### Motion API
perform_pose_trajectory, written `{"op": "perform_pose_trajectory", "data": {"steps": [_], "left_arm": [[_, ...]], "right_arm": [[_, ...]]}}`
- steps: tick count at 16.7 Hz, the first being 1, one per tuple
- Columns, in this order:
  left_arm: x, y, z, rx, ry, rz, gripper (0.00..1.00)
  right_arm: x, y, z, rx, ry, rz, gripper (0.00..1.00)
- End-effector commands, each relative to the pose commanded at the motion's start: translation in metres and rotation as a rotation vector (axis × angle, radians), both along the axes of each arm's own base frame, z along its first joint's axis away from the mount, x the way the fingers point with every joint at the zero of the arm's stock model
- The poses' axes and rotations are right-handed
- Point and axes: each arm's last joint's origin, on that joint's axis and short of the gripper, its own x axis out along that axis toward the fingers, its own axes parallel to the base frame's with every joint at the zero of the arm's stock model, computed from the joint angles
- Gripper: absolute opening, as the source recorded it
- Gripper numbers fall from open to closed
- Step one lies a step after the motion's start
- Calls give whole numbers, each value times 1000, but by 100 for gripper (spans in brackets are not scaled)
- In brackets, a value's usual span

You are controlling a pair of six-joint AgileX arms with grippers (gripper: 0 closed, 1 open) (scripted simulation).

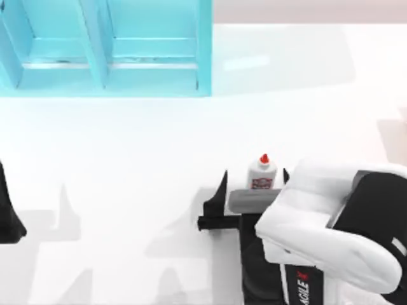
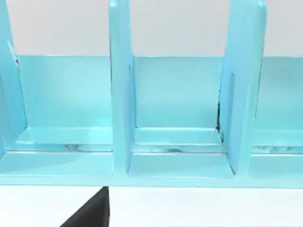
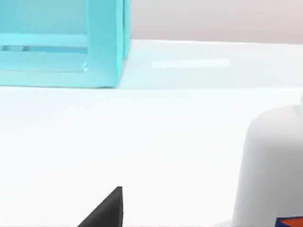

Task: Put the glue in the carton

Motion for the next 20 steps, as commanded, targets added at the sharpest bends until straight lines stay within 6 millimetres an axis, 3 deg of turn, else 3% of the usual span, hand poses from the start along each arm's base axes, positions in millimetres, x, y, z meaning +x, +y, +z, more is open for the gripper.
{"op": "perform_pose_trajectory", "data": {"steps": [5,10,20], "left_arm": [[0,0,0,0,0,0,100],[0,0,0,0,0,0,100],[0,0,0,0,0,0,100]], "right_arm": [[16,-6,-3,1,2,0,100],[17,-6,-3,1,2,0,100],[17,-6,-3,1,2,0,25]]}}
